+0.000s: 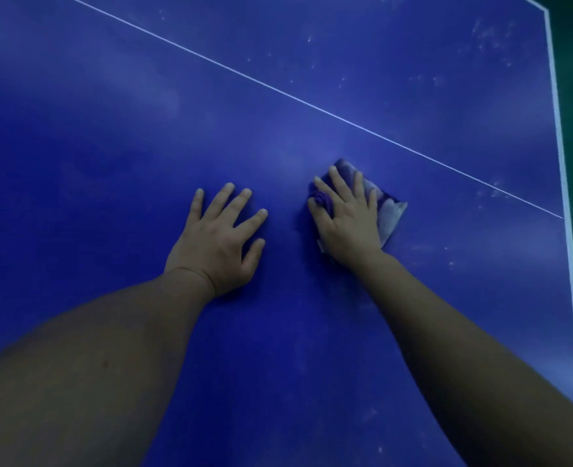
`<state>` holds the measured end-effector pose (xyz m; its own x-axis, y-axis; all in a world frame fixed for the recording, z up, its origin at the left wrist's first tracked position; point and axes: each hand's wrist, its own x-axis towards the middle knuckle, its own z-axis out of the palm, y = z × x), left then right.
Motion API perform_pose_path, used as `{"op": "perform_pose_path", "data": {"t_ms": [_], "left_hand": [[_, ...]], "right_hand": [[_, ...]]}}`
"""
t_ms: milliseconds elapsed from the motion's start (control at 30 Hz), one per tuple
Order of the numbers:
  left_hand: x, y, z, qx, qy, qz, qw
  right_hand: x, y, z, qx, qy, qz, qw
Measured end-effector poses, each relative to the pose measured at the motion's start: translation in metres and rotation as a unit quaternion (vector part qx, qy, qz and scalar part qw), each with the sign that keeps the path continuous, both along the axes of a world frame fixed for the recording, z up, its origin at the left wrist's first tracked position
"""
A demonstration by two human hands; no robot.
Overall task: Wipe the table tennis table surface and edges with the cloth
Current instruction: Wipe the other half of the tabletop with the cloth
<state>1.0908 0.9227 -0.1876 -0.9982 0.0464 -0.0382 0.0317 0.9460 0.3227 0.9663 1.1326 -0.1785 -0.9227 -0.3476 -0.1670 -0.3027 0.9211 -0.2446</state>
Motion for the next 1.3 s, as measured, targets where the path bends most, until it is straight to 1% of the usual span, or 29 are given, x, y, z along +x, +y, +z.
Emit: {"op": "perform_pose_path", "data": {"t_ms": [33,100,167,200,267,333,400,467,533,567,633,733,767,833,867,900,967,1033,1067,1133,1200,1233,1300], "left_hand": [[0.0,0.0,0.001,0.01,-0.001,0.001,1.0],[-0.001,-0.001,0.004,0.046,-0.003,0.007,0.999],[0.0,-0.003,0.005,0.072,-0.004,0.017,0.997],[-0.001,-0.004,0.004,0.077,-0.006,0.017,0.997],[-0.001,-0.006,0.003,0.08,-0.014,0.011,0.997],[0.0,-0.008,0.003,0.078,-0.029,0.011,0.996],[0.005,-0.003,0.005,0.076,-0.046,0.009,0.996],[0.02,0.008,0.008,0.079,-0.048,0.03,0.995],[0.05,0.025,0.01,0.084,-0.045,0.07,0.993],[0.068,0.034,0.011,0.078,-0.046,0.081,0.993],[0.104,0.052,0.012,0.037,-0.052,0.071,0.995],[0.152,0.07,0.017,-0.015,-0.075,0.055,0.996],[0.167,0.075,0.02,-0.026,-0.086,0.056,0.994],[0.198,0.085,0.023,-0.05,-0.105,0.049,0.992],[0.213,0.089,0.023,-0.061,-0.114,0.052,0.99],[0.227,0.092,0.023,-0.069,-0.122,0.065,0.988],[0.257,0.096,0.022,-0.071,-0.123,0.117,0.983],[0.286,0.103,0.021,-0.065,-0.117,0.172,0.976],[0.3,0.108,0.019,-0.062,-0.115,0.187,0.974],[0.32,0.117,0.014,-0.06,-0.111,0.201,0.971],[0.33,0.124,0.009,-0.064,-0.108,0.206,0.97],[0.333,0.125,0.007,-0.066,-0.108,0.209,0.97],[0.333,0.124,0.003,-0.072,-0.1,0.21,0.97]], "right_hand": [[0.01,-0.004,0.0,0.001,0.002,0.02,1.0],[0.045,0.007,0.003,-0.01,-0.01,0.09,0.996],[0.08,0.036,0.007,-0.03,-0.042,0.159,0.986],[0.087,0.053,0.01,-0.041,-0.064,0.17,0.982],[0.077,0.078,0.016,-0.061,-0.106,0.164,0.979],[0.06,0.08,0.018,-0.074,-0.117,0.136,0.981],[0.057,0.07,0.017,-0.081,-0.117,0.102,0.985],[0.07,0.058,0.014,-0.07,-0.106,0.084,0.988],[0.091,0.051,0.013,-0.041,-0.094,0.102,0.989],[0.104,0.047,0.013,-0.027,-0.09,0.126,0.988],[0.141,0.04,0.013,-0.011,-0.083,0.193,0.978],[0.201,0.052,0.014,-0.013,-0.086,0.323,0.942],[0.207,0.064,0.014,-0.007,-0.09,0.362,0.928],[0.191,0.083,0.015,0.011,-0.098,0.415,0.905],[0.178,0.086,0.015,0.023,-0.096,0.415,0.904],[0.166,0.084,0.015,0.026,-0.095,0.394,0.914],[0.152,0.065,0.015,0.021,-0.097,0.312,0.945],[0.162,0.043,0.013,0.031,-0.077,0.269,0.96],[0.174,0.036,0.012,0.036,-0.069,0.278,0.958],[0.209,0.038,0.011,0.029,-0.064,0.34,0.938],[0.239,0.064,0.01,0.026,-0.066,0.426,0.902],[0.246,0.083,0.01,0.034,-0.061,0.467,0.881],[0.232,0.116,0.01,0.045,-0.076,0.519,0.85]]}}
